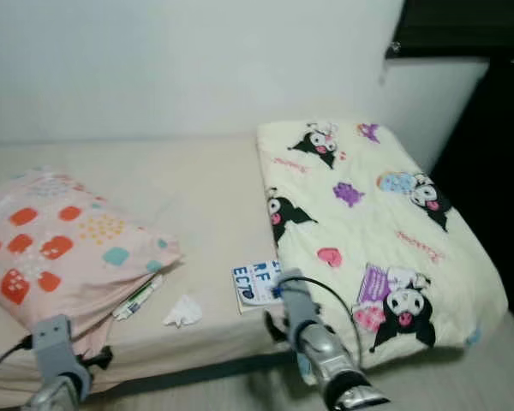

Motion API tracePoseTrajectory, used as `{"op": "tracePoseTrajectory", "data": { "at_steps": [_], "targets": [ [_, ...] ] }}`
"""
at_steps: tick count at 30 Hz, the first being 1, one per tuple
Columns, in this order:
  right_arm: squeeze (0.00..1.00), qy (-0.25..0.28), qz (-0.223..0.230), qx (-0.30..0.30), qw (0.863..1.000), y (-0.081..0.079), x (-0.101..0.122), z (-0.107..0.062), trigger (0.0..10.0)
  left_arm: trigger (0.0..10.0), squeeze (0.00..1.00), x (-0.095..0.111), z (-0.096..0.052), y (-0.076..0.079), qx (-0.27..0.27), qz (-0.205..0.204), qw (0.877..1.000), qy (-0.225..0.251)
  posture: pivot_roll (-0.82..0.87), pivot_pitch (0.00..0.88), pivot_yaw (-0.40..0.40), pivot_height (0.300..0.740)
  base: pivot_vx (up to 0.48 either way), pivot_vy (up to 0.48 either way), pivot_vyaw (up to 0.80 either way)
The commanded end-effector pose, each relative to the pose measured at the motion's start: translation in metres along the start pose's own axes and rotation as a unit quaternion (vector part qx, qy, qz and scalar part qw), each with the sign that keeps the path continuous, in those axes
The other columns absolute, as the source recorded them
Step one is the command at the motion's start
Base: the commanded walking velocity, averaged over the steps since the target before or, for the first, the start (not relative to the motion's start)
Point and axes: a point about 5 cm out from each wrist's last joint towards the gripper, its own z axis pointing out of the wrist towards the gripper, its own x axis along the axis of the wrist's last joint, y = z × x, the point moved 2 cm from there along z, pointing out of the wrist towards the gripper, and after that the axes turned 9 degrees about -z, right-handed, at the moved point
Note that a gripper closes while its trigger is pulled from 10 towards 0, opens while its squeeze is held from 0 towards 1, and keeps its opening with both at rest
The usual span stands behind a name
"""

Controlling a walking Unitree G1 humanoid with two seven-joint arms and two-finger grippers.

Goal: Clean up the room

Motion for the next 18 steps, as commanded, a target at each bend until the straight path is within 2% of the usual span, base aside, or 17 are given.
{"op": "tracePoseTrajectory", "data": {
  "at_steps": [1,6,9,12,17,18],
  "targets": [
    [0.0,-0.002,0.003,-0.005,1.0,0.002,-0.002,-0.001,10.0,10.0,0.0,-0.004,0.0,0.003,0.0,0.011,1.0,-0.012,-0.14,0.028,0.02,0.74,0.0,0.0,0.0],
    [0.0,-0.004,0.01,-0.015,1.0,0.01,-0.009,-0.005,10.0,10.0,0.0,-0.006,0.003,0.022,-0.02,0.029,0.999,-0.013,-0.14,0.046,0.022,0.74,0.0,0.0,0.0],
    [0.0,-0.006,0.011,-0.018,1.0,0.011,-0.01,-0.005,10.0,10.0,0.0,-0.007,0.003,0.023,-0.023,0.034,0.999,-0.015,-0.15,0.049,0.021,0.74,0.0,0.0,0.0],
    [0.0,-0.003,0.032,-0.027,0.999,0.015,-0.007,-0.005,10.0,10.0,0.0,-0.011,0.001,0.021,-0.021,0.037,0.999,-0.02,-0.15,0.054,0.019,0.74,0.0,0.0,0.0],
    [0.0,0.035,0.052,-0.025,0.998,0.02,0.011,-0.001,10.0,10.0,0.0,-0.013,0.001,0.019,-0.013,0.032,0.999,-0.02,-0.16,0.062,0.006,0.72,0.0,0.0,0.0],
    [0.0,0.059,0.055,-0.016,0.997,0.021,0.022,0.0,10.0,10.0,0.0,-0.013,0.001,0.023,-0.013,0.031,0.999,-0.018,-0.16,0.065,-0.001,0.71,0.0,0.0,0.0]
  ]
}}
